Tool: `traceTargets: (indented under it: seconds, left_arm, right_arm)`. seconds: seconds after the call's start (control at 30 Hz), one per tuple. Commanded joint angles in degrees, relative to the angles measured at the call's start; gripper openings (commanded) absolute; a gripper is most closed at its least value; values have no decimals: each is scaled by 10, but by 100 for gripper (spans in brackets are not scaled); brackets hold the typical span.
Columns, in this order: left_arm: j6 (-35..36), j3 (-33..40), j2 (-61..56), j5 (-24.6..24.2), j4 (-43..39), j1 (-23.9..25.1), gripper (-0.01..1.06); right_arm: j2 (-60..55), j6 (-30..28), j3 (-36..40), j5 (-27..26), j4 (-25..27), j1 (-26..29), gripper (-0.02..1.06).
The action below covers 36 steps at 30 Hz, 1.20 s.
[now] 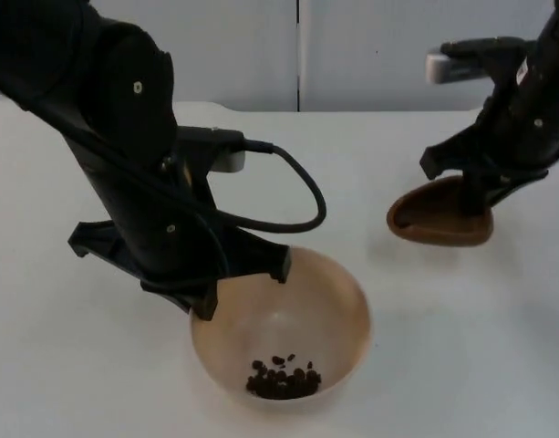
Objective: Pick up the bowl with the left hand and pour the coffee beans from the cup into the bowl with the right hand.
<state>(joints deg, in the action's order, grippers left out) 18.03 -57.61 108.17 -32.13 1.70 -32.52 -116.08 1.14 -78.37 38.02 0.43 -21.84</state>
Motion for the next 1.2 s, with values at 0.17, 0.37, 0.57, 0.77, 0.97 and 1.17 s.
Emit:
traceTargets:
  seconds: [0.17, 0.37, 0.57, 0.77, 0.97, 1.17]
  left_arm:
    - [-4, 2, 24, 15, 6, 0, 0]
    - [0, 2, 26, 8, 5, 0, 0]
    - [1, 2, 26, 12, 6, 0, 0]
    - [1, 2, 26, 10, 2, 0, 0]
    - [-12, 2, 26, 12, 2, 0, 0]
    - [-12, 2, 26, 24, 2, 0, 0]
  right_arm:
    - [-28, 24, 15, -35, -17, 6, 0]
    - [-61, 24, 15, -45, -18, 7, 0]
    - [-81, 30, 15, -55, -16, 7, 0]
    - [-89, 41, 15, -59, -16, 7, 0]
    - [-89, 40, 15, -59, -16, 7, 0]
    - [-89, 40, 15, -58, -16, 7, 18]
